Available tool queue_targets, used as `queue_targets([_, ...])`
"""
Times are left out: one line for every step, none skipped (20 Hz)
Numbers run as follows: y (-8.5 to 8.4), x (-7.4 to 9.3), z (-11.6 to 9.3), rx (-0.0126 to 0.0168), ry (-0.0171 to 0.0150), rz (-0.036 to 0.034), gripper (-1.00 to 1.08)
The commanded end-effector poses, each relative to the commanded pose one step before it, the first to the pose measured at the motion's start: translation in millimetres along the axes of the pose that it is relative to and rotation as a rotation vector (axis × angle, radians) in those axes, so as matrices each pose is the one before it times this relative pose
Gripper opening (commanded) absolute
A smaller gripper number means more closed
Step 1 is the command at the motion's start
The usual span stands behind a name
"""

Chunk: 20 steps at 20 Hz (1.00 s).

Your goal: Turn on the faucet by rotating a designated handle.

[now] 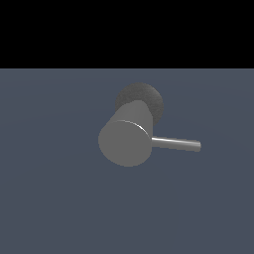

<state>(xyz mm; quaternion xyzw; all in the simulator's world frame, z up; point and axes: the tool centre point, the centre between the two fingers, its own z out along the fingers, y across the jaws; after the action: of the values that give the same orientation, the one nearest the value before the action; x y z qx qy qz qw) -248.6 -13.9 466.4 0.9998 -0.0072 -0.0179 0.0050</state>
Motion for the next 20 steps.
queue_targets([0.01, 0.0, 0.0, 0.0, 0.0, 0.0, -1.0])
queue_targets([-0.08, 0.03, -0.04, 0.00091, 0.00034, -0.0001, -1.0])
queue_targets([0.02, 0.0, -0.16, 0.0033, 0.00119, -0.00034, -1.0])
queue_targets([-0.06, 0.04, -0.25, 0.00529, 0.00191, -0.00055, -1.0])
queue_targets([-0.07, 0.05, -0.36, 0.00742, 0.00269, -0.00077, -1.0])
queue_targets([-0.1, 0.07, -0.47, 0.00953, 0.00348, -0.00098, -1.0])
queue_targets([-0.12, 0.09, -0.59, 0.01165, 0.00428, -0.0012, -1.0])
queue_targets([-0.14, 0.12, -0.71, 0.01378, 0.00511, -0.00141, -1.0])
queue_targets([-0.17, 0.15, -0.84, 0.01589, 0.00595, -0.00162, -1.0])
queue_targets([-0.2, 0.18, -0.98, 0.018, 0.00682, -0.00183, -1.0])
queue_targets([-0.22, 0.22, -1.13, 0.02013, 0.00772, -0.00203, -1.0])
queue_targets([-0.24, 0.27, -1.29, 0.02225, 0.00865, -0.00223, -1.0])
queue_targets([-0.27, 0.32, -1.47, 0.02435, 0.0096, -0.00242, -1.0])
queue_targets([-0.29, 0.38, -1.65, 0.02648, 0.0106, -0.0026, -1.0])
queue_targets([-0.33, 0.45, -1.85, 0.02858, 0.01162, -0.00276, -1.0])
queue_targets([-0.35, 0.52, -2.07, 0.0307, 0.01269, -0.00291, -1.0])
queue_targets([-0.37, 0.61, -2.3, 0.0328, 0.01378, -0.00305, -1.0])
queue_targets([-0.4, 0.71, -2.54, 0.03489, 0.01491, -0.00316, -1.0])
queue_targets([-0.43, 0.82, -2.8, 0.03699, 0.01608, -0.00324, -1.0])
queue_targets([-0.45, 0.95, -3.07, 0.03903, 0.01727, -0.00328, -1.0])
